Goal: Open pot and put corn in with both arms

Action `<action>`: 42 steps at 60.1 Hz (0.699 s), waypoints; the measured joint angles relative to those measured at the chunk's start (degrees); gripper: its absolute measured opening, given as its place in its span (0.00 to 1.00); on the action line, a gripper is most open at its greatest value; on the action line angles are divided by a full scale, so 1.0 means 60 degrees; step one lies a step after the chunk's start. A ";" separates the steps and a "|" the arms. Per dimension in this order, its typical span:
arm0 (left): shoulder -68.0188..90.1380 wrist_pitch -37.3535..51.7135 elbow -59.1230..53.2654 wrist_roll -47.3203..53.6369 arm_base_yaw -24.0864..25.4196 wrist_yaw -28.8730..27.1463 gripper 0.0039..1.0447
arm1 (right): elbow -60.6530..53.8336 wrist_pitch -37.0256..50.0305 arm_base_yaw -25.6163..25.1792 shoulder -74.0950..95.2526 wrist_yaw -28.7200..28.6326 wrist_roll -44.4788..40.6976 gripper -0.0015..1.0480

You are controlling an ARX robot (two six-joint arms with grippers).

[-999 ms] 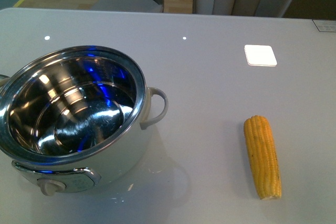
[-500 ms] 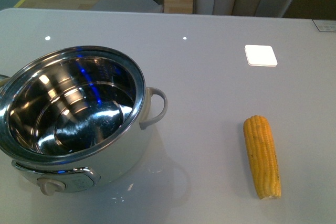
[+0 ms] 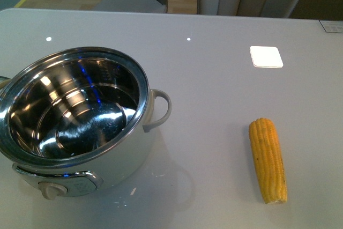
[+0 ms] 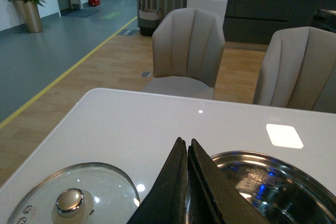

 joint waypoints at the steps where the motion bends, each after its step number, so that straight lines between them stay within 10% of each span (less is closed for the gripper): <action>1: -0.0084 -0.0069 -0.0011 0.0000 -0.0033 -0.0040 0.03 | 0.0000 0.0000 0.0000 0.0000 0.0000 0.0000 0.92; 42: -0.4677 -0.4131 -0.0226 0.0007 -0.1585 -0.1537 0.03 | 0.0000 0.0000 0.0000 0.0000 0.0004 0.0000 0.92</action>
